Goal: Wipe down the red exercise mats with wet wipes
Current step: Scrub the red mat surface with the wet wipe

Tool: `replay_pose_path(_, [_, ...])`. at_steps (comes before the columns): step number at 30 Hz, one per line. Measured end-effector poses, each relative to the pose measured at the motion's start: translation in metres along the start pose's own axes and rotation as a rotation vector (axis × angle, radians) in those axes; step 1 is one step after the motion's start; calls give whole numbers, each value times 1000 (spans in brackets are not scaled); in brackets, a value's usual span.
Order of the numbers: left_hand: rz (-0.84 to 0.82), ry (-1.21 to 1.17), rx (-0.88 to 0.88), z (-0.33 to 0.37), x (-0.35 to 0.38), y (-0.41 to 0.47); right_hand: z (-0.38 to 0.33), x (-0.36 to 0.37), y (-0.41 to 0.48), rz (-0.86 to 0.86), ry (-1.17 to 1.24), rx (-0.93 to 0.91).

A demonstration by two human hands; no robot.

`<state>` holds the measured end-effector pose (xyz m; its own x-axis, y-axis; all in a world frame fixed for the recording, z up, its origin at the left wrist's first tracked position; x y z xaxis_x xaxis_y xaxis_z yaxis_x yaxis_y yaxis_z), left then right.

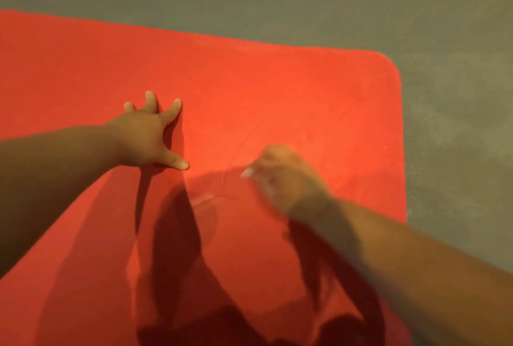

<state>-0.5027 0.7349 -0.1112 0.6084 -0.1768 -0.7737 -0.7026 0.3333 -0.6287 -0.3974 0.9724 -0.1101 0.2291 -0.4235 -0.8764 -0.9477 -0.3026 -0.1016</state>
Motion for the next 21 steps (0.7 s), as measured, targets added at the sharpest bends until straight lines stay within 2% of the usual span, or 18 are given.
replay_pose_path(2, [-1,-10,-4,2,-2,0,64,-37,4,280,-44,362])
replay_pose_path(4, [-4,-21,-14,5,-5,2,99,-54,1,381,-34,692])
replay_pose_path(5, [-5,-21,-17,6,-7,3,91,-50,2,386,-39,725])
replay_pose_path(6, [-2,-19,-19,6,-9,4,69,-38,0,356,-43,687])
replay_pose_path(8, [10,-23,-20,6,-9,3,10,-7,-18,241,-14,468])
replay_pose_path(11, [30,-18,-20,5,-8,2,-64,36,-72,-111,77,46])
replay_pose_path(13, [31,-9,-13,6,-6,0,-63,36,-90,-204,84,-125])
replay_pose_path(14, [41,-2,-9,6,-7,-1,-48,29,-86,-158,59,-144])
replay_pose_path(15, [50,2,-4,6,-7,-3,-28,16,-77,-56,38,-93])
replay_pose_path(16, [60,7,6,7,-6,-5,-2,0,-68,89,31,36])
replay_pose_path(18, [88,15,44,11,-5,-12,58,-37,-54,319,-1,450])
replay_pose_path(20, [108,5,87,17,-2,-17,85,-49,-59,370,40,776])
replay_pose_path(21, [115,-2,103,22,-1,-20,78,-43,-62,355,27,798])
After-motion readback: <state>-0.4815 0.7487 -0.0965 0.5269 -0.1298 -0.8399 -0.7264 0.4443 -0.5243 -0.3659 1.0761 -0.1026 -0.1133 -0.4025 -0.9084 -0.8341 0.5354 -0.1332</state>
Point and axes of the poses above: each hand's wrist, its own y-axis towards the middle knuckle, its own x-axis out of the palm, z = x × y, the point moved 3 cm from there along y, towards the middle knuckle, and after that the axes turned 14 degrees about x, right-handed, at the moved point
